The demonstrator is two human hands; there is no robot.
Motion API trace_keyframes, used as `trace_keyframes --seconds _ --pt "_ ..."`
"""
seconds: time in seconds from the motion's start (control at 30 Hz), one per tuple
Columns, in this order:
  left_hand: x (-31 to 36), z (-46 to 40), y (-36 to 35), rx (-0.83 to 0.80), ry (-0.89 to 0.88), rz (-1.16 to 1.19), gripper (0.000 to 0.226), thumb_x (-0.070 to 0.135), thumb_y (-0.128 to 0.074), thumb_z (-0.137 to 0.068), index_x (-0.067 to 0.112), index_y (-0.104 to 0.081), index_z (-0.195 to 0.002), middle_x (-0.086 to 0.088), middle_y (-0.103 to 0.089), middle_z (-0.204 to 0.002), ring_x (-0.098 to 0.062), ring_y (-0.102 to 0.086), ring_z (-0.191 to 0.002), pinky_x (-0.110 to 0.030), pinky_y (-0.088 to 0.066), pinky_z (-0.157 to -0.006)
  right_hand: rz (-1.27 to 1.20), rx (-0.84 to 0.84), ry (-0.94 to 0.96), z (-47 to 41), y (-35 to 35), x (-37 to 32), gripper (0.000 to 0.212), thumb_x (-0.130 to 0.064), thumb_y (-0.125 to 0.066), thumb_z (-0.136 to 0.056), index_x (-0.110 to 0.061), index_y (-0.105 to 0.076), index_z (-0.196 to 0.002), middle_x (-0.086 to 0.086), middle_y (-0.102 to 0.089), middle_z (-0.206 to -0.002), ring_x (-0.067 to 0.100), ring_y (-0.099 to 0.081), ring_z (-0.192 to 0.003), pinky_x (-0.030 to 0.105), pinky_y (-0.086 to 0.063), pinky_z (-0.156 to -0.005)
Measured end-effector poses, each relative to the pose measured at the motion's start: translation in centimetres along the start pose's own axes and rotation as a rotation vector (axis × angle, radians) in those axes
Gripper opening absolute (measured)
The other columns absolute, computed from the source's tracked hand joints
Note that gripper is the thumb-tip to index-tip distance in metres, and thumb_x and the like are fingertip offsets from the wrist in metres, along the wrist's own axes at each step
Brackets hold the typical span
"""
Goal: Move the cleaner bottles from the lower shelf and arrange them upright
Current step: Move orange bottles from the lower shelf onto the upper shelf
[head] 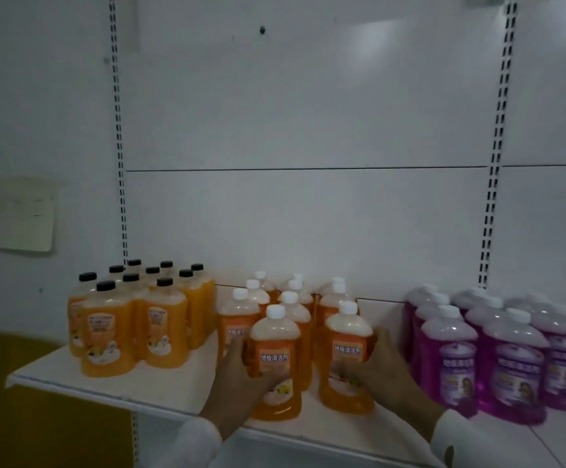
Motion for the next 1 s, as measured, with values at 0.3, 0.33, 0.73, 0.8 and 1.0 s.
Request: trace_keyframes --seconds 0.3,0.33,0.73,0.8,1.0 --pt "-0.8 -1.4 -0.5 -0.017 -0.014 -0.079 0.073 0.035 -0.080 -0.071 0.033 -0.040 -0.132 0.015 -0.057 -0.122 -0.010 -0.058 -0.113 -0.039 -0.049 -0.098 0.013 -0.013 0.022 -2.3 -0.8 0.9 0.078 -0.032 -0.085 -0.069 -0.029 -0.028 -0.121 -0.013 -0.054 -0.107 0.004 -0.057 -0.091 0.012 -0.047 -0.067" --pt "-0.8 -1.4 -0.6 -0.014 -0.013 -0.090 0.073 0.034 -0.080 -0.072 0.032 -0.040 -0.132 0.015 -0.058 -0.122 -0.010 -0.058 -0.113 -0.040 -0.049 -0.098 -0.011 -0.011 0.024 -2.4 -1.0 1.1 0.078 -0.030 -0.086 -0.068 -0.029 -0.028 -0.121 -0.011 -0.055 -0.110 0.009 -0.059 -0.097 0.019 -0.051 -0.075" --pt "1.2 0.2 -0.9 -0.039 0.017 -0.305 0.071 0.036 -0.076 -0.077 0.029 -0.039 -0.137 0.009 -0.058 -0.129 -0.013 -0.056 -0.118 -0.040 -0.046 -0.103 -0.045 -0.075 0.033 -2.1 -1.3 1.7 0.091 -0.040 -0.084 -0.068 -0.026 -0.024 -0.135 -0.003 -0.052 -0.133 0.021 -0.056 -0.119 0.046 -0.049 -0.101" --pt "1.3 1.2 -0.6 -0.047 0.053 -0.390 0.066 0.036 -0.077 -0.077 0.027 -0.043 -0.134 0.007 -0.059 -0.128 -0.013 -0.057 -0.115 -0.035 -0.046 -0.101 -0.004 -0.093 0.022 -1.6 -0.9 2.0 0.095 -0.042 -0.083 -0.069 -0.022 -0.024 -0.140 0.000 -0.051 -0.137 0.023 -0.055 -0.121 0.044 -0.048 -0.102" --pt "1.8 5.5 -0.9 -0.102 0.064 -0.678 0.057 0.037 -0.074 -0.080 0.019 -0.050 -0.128 -0.002 -0.056 -0.134 -0.021 -0.053 -0.121 -0.030 -0.042 -0.097 0.226 -0.130 0.000 3.0 1.5 2.0 0.090 -0.046 -0.077 -0.075 -0.014 -0.030 -0.145 0.005 -0.043 -0.145 0.024 -0.046 -0.130 0.031 -0.040 -0.098"
Point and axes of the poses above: each hand's wrist, its own z-axis away from the middle knuckle, its own y-axis out of the back of the hand, x = y × z, the point moved 9 cm from there along -z, towards the middle knuckle
